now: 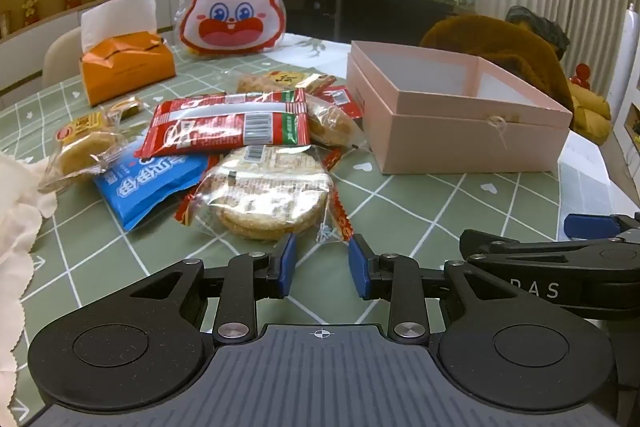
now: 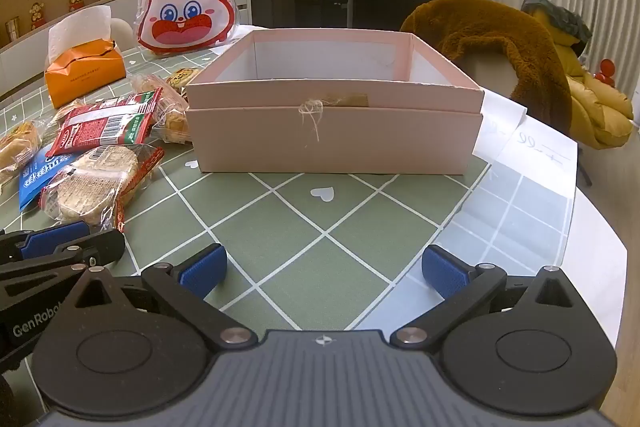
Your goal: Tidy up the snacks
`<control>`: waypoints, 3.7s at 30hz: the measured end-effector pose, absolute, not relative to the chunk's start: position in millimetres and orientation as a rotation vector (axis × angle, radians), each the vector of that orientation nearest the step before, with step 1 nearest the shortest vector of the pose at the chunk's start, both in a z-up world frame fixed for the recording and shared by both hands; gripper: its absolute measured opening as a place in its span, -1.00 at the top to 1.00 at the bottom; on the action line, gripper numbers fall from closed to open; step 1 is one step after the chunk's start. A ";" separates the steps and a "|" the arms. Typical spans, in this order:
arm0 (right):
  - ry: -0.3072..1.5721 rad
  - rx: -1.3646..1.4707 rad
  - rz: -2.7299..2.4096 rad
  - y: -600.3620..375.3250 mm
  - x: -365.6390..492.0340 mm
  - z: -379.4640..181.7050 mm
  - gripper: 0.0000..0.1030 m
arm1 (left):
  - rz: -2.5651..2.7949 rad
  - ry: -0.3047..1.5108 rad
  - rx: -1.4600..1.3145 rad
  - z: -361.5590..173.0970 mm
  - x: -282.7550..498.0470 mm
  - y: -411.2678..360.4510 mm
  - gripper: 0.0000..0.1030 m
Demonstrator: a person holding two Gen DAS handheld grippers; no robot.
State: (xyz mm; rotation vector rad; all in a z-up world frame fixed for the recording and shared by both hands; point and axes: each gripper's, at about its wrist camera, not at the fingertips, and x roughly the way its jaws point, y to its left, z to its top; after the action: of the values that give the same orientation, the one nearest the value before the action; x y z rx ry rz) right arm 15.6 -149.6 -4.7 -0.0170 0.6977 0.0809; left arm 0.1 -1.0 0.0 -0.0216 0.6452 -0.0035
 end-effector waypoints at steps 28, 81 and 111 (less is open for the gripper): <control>0.698 -0.020 0.081 -149.7 15.8 -5.0 -1.00 | -0.004 0.645 -0.024 1.6 1.7 -3.3 0.34; 0.743 -0.037 0.121 -151.9 17.6 -1.5 -1.00 | -0.002 0.645 -0.022 0.7 -0.9 1.7 0.34; 0.908 -0.195 0.565 58.1 221.8 179.4 -0.99 | 0.405 0.826 -0.540 111.4 42.2 214.8 0.50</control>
State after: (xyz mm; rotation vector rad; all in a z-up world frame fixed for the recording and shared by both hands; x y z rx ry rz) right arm 221.8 58.1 179.4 -0.1955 0.9081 0.5652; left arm 42.2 214.8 111.4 -0.5399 0.8262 0.4052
